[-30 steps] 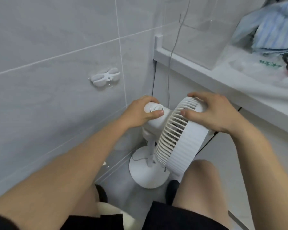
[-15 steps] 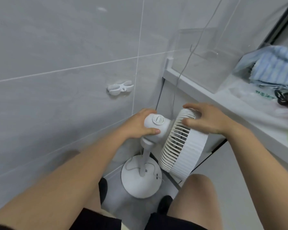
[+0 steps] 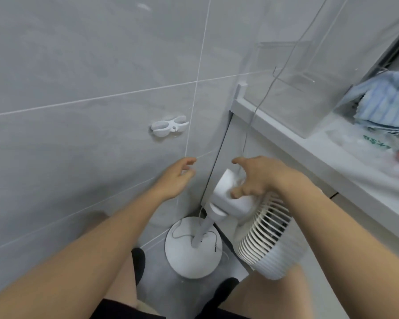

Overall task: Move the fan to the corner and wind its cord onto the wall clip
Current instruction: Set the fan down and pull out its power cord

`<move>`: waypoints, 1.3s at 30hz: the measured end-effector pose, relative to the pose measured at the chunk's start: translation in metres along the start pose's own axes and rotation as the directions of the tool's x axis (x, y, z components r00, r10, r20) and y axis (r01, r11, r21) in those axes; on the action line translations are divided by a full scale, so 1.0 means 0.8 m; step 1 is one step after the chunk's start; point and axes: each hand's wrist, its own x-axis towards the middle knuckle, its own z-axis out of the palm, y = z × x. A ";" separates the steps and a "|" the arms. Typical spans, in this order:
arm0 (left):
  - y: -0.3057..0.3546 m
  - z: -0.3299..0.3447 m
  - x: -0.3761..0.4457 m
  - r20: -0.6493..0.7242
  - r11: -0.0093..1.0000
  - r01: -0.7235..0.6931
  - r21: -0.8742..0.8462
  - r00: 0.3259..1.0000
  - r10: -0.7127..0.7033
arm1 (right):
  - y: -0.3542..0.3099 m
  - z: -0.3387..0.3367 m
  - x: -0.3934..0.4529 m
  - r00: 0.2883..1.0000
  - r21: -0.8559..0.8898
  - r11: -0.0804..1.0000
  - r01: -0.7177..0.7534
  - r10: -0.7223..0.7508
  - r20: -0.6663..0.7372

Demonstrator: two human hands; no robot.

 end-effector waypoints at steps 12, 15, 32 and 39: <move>-0.069 0.057 0.010 0.273 0.968 0.140 0.210 0.942 -0.196 | 0.021 0.042 0.011 0.996 0.215 0.973 0.083 -0.074 -0.048; -0.094 0.086 0.016 0.410 0.950 0.176 0.259 0.870 -0.273 | 0.023 0.045 0.012 0.994 0.221 0.971 0.097 -0.083 -0.071; -0.110 0.086 0.023 0.402 0.909 0.221 0.354 0.842 -0.361 | 0.032 0.053 0.024 0.988 0.260 0.957 0.128 -0.101 -0.116; -0.083 0.071 0.010 0.419 0.945 0.199 0.260 0.858 -0.296 | 0.028 0.049 0.026 0.988 0.257 0.957 0.138 -0.115 -0.103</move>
